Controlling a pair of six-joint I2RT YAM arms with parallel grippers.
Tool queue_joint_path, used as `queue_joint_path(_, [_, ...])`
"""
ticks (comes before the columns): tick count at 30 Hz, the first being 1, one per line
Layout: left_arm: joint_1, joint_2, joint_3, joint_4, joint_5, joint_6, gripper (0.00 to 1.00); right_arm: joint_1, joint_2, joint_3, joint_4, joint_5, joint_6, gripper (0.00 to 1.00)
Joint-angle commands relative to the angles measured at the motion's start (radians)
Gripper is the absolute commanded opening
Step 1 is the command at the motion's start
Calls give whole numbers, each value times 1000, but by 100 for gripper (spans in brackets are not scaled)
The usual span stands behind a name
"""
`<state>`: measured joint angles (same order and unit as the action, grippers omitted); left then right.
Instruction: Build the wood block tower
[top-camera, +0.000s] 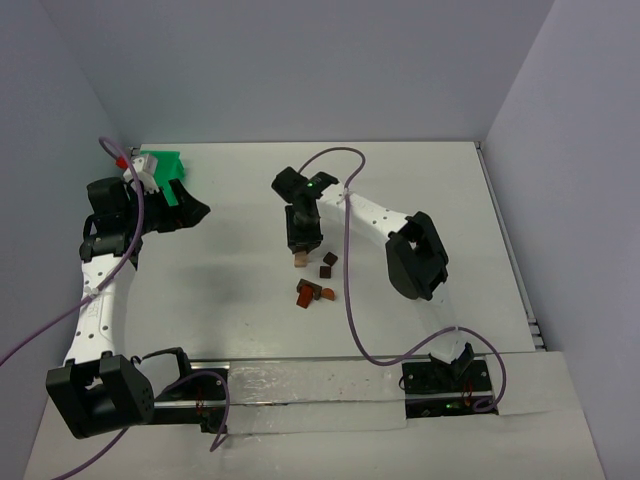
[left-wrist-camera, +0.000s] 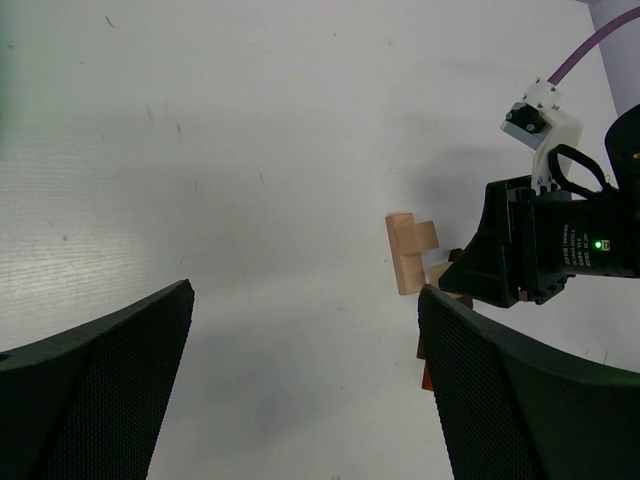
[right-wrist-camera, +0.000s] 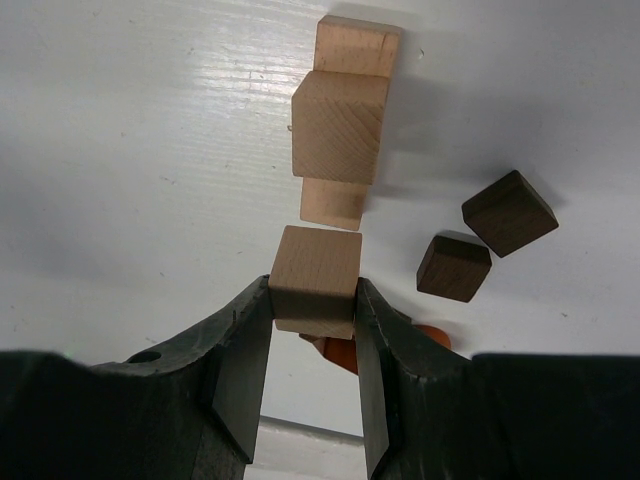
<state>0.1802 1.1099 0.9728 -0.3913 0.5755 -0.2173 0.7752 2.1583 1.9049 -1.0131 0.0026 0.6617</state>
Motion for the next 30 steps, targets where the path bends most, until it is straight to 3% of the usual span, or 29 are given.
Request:
queue_joint_path(1, [5, -4, 1, 52, 0, -4, 99, -3, 17, 49, 1, 8, 12, 0])
queue_joint_path(30, [4, 7, 6, 50, -3, 1, 99, -21, 75, 73, -5, 4, 24, 4])
